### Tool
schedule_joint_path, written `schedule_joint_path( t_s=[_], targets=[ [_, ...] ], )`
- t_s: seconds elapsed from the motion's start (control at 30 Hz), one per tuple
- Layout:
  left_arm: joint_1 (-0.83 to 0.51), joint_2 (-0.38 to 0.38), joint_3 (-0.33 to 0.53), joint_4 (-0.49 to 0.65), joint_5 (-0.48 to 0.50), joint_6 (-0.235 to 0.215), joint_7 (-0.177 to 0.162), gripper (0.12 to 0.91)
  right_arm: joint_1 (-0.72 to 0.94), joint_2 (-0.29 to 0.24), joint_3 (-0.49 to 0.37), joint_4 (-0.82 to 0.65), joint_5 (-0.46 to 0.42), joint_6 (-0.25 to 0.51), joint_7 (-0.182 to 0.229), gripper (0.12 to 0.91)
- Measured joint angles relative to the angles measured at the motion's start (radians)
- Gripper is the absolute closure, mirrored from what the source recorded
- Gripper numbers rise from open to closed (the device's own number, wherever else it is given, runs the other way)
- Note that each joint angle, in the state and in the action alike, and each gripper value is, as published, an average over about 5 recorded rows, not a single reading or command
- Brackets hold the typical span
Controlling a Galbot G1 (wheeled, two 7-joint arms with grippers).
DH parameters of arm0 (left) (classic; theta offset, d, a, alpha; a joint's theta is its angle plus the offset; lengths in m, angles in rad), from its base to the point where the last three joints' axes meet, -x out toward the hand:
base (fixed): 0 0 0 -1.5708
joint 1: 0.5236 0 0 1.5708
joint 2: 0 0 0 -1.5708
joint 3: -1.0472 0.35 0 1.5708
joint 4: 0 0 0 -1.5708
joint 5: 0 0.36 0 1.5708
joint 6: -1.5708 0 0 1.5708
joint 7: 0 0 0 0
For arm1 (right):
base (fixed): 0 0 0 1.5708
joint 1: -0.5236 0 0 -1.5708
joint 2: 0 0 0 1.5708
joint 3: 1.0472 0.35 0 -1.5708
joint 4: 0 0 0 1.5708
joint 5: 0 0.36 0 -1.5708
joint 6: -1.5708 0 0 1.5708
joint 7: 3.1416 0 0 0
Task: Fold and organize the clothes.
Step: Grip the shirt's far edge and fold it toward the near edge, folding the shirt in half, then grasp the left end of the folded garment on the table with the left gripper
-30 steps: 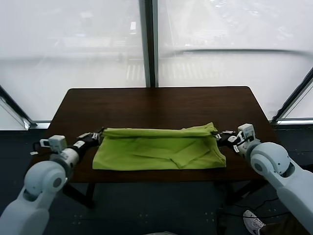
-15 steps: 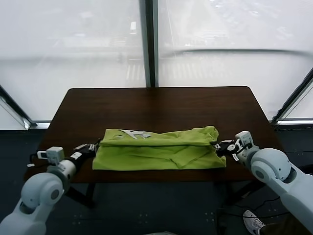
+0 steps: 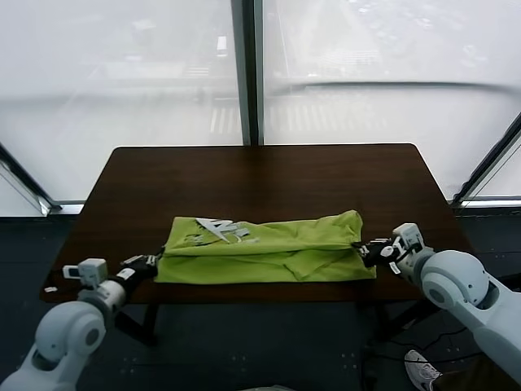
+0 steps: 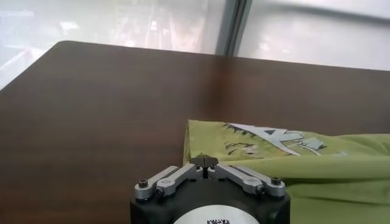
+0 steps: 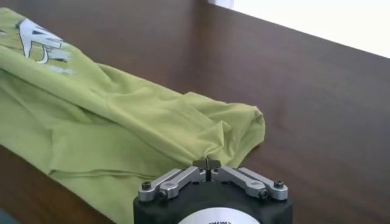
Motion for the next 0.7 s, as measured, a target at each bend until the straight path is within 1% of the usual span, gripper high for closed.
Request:
schedule_joint_path(
  t_s=[0.13,0.17,0.2,0.27,0.37,0.4,0.43,0.47,0.5,0.57,0.63,0.7],
  targets=[
    [0.02,-0.007,-0.002,0.003,0.01,0.003,0.0,0.881,-0.001,-0.01,0.012,0.012,0.006,-0.002,-0.009,0.874],
    [0.025,-0.008,-0.003,0.004,0.012,0.005,0.0,0.881,0.0,-0.012,0.016,0.015,0.009,-0.002,-0.011,0.85],
    [0.029,-0.01,-0.004,0.004,0.013,0.007,0.0,0.881,0.001,-0.014,0.02,0.018,0.011,-0.002,-0.011,0.808],
    [0.036,-0.012,-0.008,0.0,0.018,0.012,0.0,0.881,0.004,-0.017,0.028,0.023,0.016,-0.002,-0.01,0.691],
    [0.048,-0.015,-0.016,-0.011,0.023,0.024,-0.008,0.88,0.011,-0.019,0.039,0.026,0.021,0.0,-0.007,0.465],
    [0.051,-0.017,-0.018,-0.016,0.024,0.031,-0.012,0.863,0.015,-0.018,0.043,0.024,0.022,0.002,-0.004,0.409],
    [0.054,-0.019,-0.021,-0.021,0.024,0.039,-0.017,0.847,0.019,-0.015,0.047,0.022,0.022,0.006,-0.001,0.333],
    [0.056,-0.021,-0.023,-0.027,0.024,0.047,-0.022,0.812,0.025,-0.011,0.05,0.017,0.022,0.011,0.003,0.266],
    [0.058,-0.022,-0.026,-0.033,0.024,0.056,-0.026,0.758,0.032,-0.005,0.053,0.011,0.021,0.017,0.008,0.218],
    [0.061,-0.023,-0.03,-0.042,0.024,0.069,-0.031,0.63,0.05,0.012,0.056,-0.006,0.017,0.026,0.016,0.15],
    [0.059,-0.023,-0.033,-0.046,0.022,0.075,-0.034,0.479,0.07,0.036,0.058,-0.028,0.011,0.032,0.019,0.128],
    [0.049,-0.023,-0.035,-0.043,0.014,0.072,-0.039,0.365,0.089,0.064,0.058,-0.051,0.0,0.037,0.02,0.12]
  ],
)
